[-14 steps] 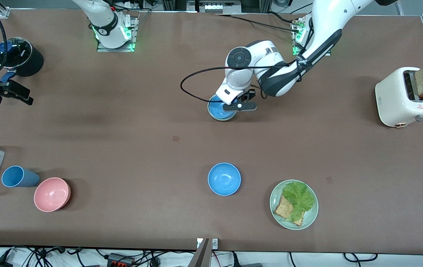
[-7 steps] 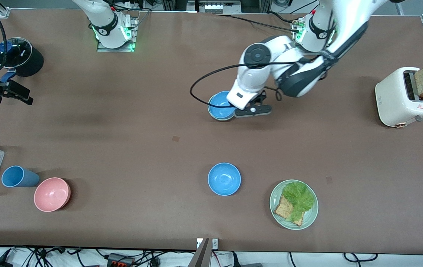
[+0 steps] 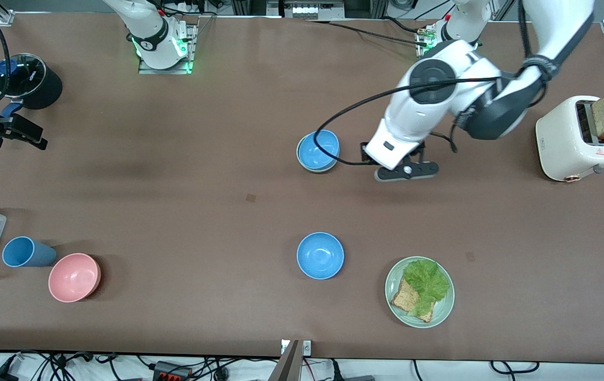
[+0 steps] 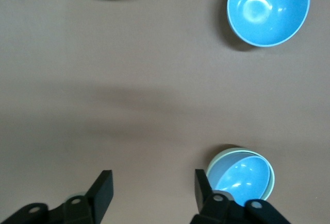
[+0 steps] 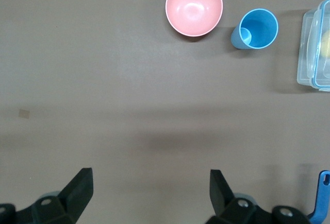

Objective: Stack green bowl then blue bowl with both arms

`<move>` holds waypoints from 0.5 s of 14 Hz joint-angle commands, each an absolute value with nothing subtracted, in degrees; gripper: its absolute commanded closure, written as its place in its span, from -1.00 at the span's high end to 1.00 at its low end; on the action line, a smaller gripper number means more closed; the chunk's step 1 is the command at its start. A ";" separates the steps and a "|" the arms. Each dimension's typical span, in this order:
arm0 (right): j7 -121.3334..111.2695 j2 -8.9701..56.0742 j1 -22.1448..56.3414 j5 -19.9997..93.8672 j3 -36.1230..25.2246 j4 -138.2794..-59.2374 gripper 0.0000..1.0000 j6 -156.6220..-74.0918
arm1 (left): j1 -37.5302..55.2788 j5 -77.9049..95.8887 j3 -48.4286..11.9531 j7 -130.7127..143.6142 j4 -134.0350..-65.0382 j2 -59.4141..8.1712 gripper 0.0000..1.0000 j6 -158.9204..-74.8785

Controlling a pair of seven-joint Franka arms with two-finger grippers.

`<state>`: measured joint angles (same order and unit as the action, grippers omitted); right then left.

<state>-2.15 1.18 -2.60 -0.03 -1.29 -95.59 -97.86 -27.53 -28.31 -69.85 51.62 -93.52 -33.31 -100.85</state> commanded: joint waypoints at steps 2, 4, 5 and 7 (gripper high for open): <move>-2.90 -0.35 -2.90 -0.62 -1.14 -97.03 1.00 -98.35 | -30.84 -27.33 -70.58 35.90 -89.14 -33.13 0.98 -93.98; -2.90 -0.35 -2.90 -0.53 -1.14 -97.03 1.00 -98.44 | -32.51 -27.42 -70.58 30.61 -87.37 -33.05 1.00 -92.82; -2.81 -0.35 -2.90 -0.53 -1.14 -97.03 1.00 -98.35 | -33.82 -27.42 -70.58 28.93 -86.41 -33.05 1.00 -92.55; -2.90 -0.44 -2.90 -0.53 -1.14 -97.03 1.00 -98.44 | -37.07 -27.60 -70.66 26.03 -85.17 -32.96 1.00 -91.50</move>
